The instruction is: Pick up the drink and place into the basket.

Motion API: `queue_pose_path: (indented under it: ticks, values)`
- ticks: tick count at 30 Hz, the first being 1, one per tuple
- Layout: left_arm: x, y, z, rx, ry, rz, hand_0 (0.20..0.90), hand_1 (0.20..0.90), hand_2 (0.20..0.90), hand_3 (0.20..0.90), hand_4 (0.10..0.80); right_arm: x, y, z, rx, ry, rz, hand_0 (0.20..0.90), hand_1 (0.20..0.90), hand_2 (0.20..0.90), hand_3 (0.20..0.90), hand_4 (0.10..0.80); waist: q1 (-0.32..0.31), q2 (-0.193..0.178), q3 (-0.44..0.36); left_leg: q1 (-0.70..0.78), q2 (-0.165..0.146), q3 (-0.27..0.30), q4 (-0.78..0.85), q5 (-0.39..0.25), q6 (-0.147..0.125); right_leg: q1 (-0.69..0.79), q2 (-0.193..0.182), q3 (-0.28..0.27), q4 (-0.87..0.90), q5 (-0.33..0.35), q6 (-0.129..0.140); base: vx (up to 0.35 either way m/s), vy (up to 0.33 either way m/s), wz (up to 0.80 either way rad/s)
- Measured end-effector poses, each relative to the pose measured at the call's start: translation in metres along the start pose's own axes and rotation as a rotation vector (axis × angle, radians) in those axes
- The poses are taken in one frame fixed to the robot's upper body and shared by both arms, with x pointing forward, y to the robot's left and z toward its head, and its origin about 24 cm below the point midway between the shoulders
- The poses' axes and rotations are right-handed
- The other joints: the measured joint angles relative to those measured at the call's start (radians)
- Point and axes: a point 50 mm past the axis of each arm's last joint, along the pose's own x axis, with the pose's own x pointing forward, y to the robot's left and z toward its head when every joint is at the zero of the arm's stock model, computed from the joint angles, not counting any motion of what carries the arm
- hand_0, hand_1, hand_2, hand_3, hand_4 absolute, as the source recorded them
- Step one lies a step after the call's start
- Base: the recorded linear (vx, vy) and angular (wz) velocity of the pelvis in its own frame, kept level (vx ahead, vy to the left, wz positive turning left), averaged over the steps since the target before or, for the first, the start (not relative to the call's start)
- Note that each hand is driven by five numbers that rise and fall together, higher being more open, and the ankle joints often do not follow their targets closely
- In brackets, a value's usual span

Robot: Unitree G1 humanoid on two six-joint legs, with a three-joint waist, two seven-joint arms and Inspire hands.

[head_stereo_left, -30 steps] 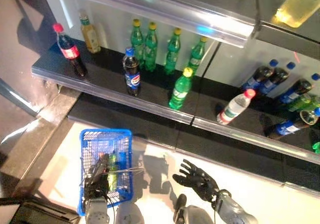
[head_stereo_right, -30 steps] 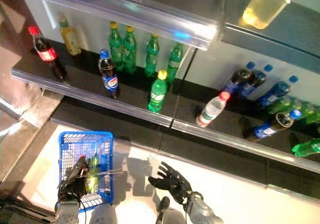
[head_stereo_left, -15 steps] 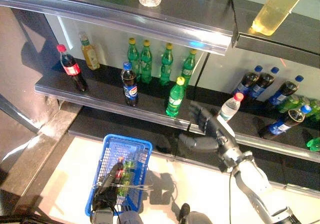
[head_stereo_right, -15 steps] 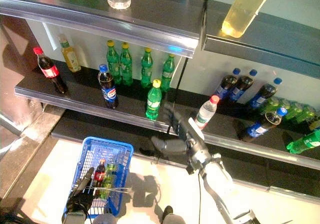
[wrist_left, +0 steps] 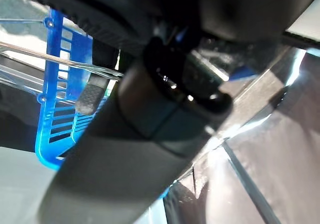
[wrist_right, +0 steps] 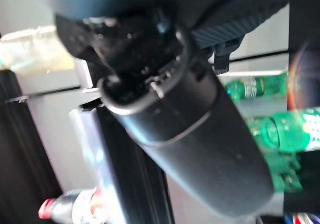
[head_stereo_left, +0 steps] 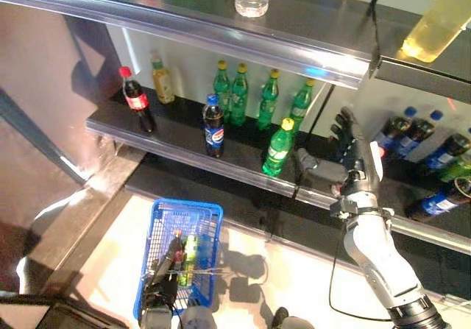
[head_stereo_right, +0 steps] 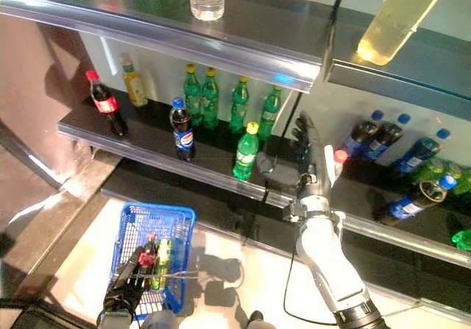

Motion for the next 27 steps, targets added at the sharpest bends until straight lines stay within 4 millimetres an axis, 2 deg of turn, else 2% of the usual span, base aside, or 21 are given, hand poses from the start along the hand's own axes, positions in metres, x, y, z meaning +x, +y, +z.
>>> queue_pose_path:
  ticks: [3, 8, 10, 12, 17, 23, 27]
  values:
    - [0.003, -0.011, -0.004, 0.007, 0.015, -0.033, 0.3, 0.3, 0.3, 0.2, 0.1, 0.007, -0.001, 0.0, -0.014, 0.008, -0.056, 0.9, 0.9, 0.9, 0.9, 0.8, 0.012, 0.016, 0.01, -0.064, -0.002, -0.018, 0.067, -0.02, 0.007, -0.052, -0.015, 0.0, 0.056, -0.015, 0.001, -0.036, 0.059, 0.06]
    - [0.011, -0.047, -0.006, 0.018, 0.022, -0.165, 0.3, 0.3, 0.3, 0.2, 0.1, 0.024, 0.008, 0.005, -0.025, -0.007, -0.096, 0.9, 0.9, 0.9, 0.9, 0.8, 0.023, 0.039, 0.085, -0.164, -0.005, -0.043, 0.146, -0.031, 0.016, -0.137, -0.03, -0.002, 0.122, -0.026, -0.004, -0.136, 0.027, 0.09]
    - [0.016, -0.081, -0.005, 0.026, 0.02, -0.279, 0.3, 0.3, 0.3, 0.2, 0.1, 0.036, 0.012, 0.016, -0.013, -0.047, -0.142, 0.9, 0.9, 0.9, 0.9, 0.8, 0.036, 0.053, 0.158, -0.218, -0.005, -0.048, 0.182, -0.03, 0.02, -0.193, -0.04, 0.0, 0.166, -0.029, -0.01, -0.049, 0.042, 0.04]
    - [0.017, -0.096, -0.005, 0.024, 0.017, -0.329, 0.3, 0.3, 0.3, 0.2, 0.1, 0.04, 0.014, 0.018, -0.007, -0.049, -0.168, 0.9, 0.9, 0.9, 0.9, 0.8, 0.044, 0.057, 0.197, -0.233, -0.007, -0.05, 0.191, -0.031, 0.021, -0.209, -0.046, -0.001, 0.18, -0.029, -0.01, 0.004, 0.041, 0.02]
    - [0.016, -0.102, -0.004, 0.015, 0.009, -0.36, 0.3, 0.3, 0.3, 0.2, 0.1, 0.039, 0.021, 0.016, 0.015, -0.024, -0.197, 0.9, 0.9, 0.9, 0.9, 0.8, 0.046, 0.058, 0.237, -0.254, -0.018, -0.047, 0.21, -0.04, 0.03, -0.231, -0.061, 0.0, 0.2, -0.035, -0.004, 0.02, 0.045, -0.02]
    - [0.015, -0.105, -0.005, 0.017, 0.006, -0.382, 0.3, 0.3, 0.3, 0.2, 0.1, 0.047, 0.025, 0.023, 0.017, -0.043, -0.206, 0.9, 0.9, 0.9, 0.9, 0.8, 0.049, 0.058, 0.262, -0.273, -0.021, -0.048, 0.237, -0.059, 0.031, -0.251, -0.071, 0.003, 0.231, -0.05, 0.002, 0.02, 0.011, 0.0]
    - [0.014, -0.109, -0.006, 0.023, 0.008, -0.412, 0.3, 0.3, 0.3, 0.2, 0.1, 0.055, 0.027, 0.031, 0.025, -0.068, -0.223, 0.9, 0.9, 0.9, 0.9, 0.8, 0.059, 0.058, 0.264, -0.303, -0.022, -0.049, 0.248, -0.061, 0.03, -0.29, -0.075, 0.006, 0.253, -0.061, -0.004, 0.0, 0.004, -0.01]
